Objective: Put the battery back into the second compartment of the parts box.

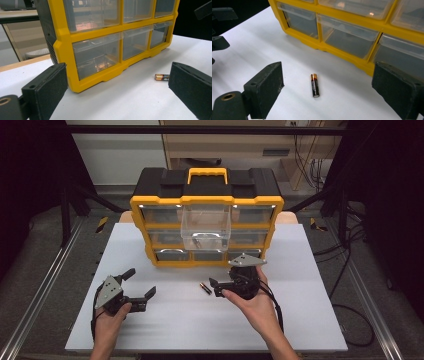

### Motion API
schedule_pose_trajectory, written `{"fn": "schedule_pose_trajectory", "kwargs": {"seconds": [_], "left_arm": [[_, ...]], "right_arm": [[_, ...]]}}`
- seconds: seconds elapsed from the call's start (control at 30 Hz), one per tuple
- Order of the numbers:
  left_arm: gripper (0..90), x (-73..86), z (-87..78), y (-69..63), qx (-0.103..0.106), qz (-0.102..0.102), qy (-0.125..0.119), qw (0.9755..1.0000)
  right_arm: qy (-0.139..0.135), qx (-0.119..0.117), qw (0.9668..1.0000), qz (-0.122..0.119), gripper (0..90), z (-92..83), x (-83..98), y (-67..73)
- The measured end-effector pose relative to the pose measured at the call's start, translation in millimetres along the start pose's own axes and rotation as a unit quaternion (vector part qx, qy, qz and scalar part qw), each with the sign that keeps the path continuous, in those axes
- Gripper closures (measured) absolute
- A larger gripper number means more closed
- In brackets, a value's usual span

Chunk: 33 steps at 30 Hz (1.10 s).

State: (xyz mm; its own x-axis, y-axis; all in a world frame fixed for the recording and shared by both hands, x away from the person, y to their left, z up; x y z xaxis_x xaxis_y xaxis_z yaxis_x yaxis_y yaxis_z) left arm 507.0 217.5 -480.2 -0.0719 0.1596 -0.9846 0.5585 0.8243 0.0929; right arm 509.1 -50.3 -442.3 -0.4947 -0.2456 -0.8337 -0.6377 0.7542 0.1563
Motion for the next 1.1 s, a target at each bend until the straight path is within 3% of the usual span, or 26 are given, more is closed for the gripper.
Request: {"fn": "schedule_pose_trajectory", "kwargs": {"seconds": [0.6, 0.9, 1.1], "left_arm": [[2.0, -0.2, -0.2, 0.6, 0.000, 0.000, 0.000, 1.0000], [2.0, -0.3, -0.2, 0.5, 0.000, 0.000, -0.001, 1.0000], [2.0, -0.2, 0.0, 0.4, 0.000, 0.000, 0.000, 1.0000]], "right_arm": [[0.029, -0.022, 0.9993, 0.014, 11.4, 32.8, 15.9, 7.8], [0.040, -0.029, 0.9986, 0.017, 18.9, 42.3, 23.6, 7.4], [0.046, -0.034, 0.9983, 0.014, 32.6, 46.6, 28.1, 7.9]]}}
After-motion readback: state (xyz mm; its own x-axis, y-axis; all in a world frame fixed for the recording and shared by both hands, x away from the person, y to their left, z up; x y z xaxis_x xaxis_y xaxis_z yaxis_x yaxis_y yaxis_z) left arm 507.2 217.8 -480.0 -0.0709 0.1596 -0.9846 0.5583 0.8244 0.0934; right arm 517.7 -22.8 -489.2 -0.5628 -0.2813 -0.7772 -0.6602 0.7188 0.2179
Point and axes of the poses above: each handheld gripper's, and its own axes: z roughly forward along the jaws, x roughly out of its underside, y roughly to its left, the point moved 9 cm from there along z, roughly forward along the jaws, and after that the axes turned 6 degrees about -x, right-handed, at the moved point
